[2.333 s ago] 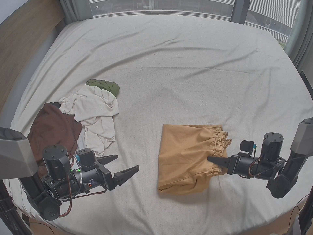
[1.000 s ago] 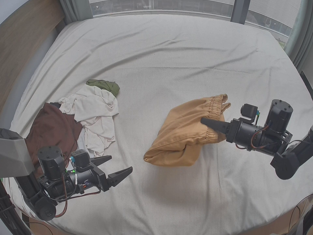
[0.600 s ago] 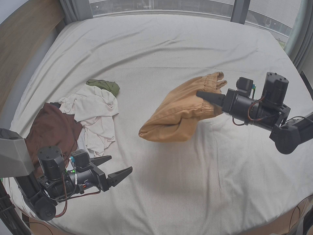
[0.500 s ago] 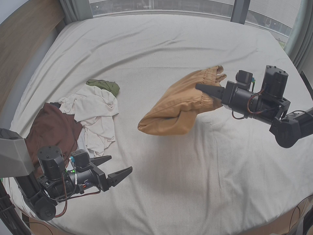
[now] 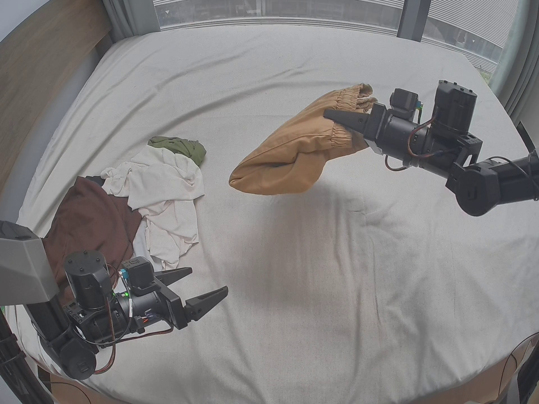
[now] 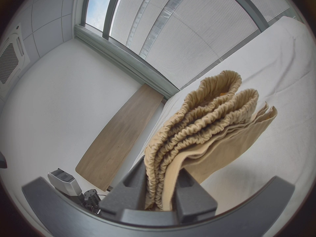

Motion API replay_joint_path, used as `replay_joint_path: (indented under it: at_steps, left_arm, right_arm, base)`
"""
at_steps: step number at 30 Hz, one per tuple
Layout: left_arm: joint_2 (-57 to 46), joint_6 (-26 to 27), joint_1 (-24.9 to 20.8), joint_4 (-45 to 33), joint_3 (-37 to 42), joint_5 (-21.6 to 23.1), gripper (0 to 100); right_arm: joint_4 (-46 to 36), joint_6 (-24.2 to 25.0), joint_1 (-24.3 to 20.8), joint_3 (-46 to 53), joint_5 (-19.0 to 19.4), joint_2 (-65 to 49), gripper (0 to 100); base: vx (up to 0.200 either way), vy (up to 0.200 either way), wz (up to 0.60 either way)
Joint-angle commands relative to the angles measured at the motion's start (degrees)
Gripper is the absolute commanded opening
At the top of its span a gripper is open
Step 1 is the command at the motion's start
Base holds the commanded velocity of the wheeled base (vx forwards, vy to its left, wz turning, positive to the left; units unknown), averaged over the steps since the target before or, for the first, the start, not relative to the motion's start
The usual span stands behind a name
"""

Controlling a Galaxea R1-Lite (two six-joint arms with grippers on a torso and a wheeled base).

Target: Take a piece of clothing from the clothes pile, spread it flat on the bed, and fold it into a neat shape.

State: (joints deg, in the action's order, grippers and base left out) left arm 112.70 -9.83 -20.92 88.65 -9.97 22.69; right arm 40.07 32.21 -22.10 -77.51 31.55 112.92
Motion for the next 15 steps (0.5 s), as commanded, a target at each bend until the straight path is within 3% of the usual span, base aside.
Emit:
replay_joint_path:
  at_steps: [1, 15]
  left_arm:
    - [0.1, 0.0, 0.0, 0.0, 0.1, 0.0, 100]
    - [0.1, -0.1, 0.1, 0.0, 0.8, 0.1, 100]
  right_arm:
    - [-2.9, -0.1, 0.0, -8.1, 0.0, 6.3, 0]
    - [-6.1, -0.1, -0.6, -26.4, 0.0, 19.1, 0]
  base:
    - [0.000, 0.000, 0.00]
    - [0.000, 0.000, 0.00]
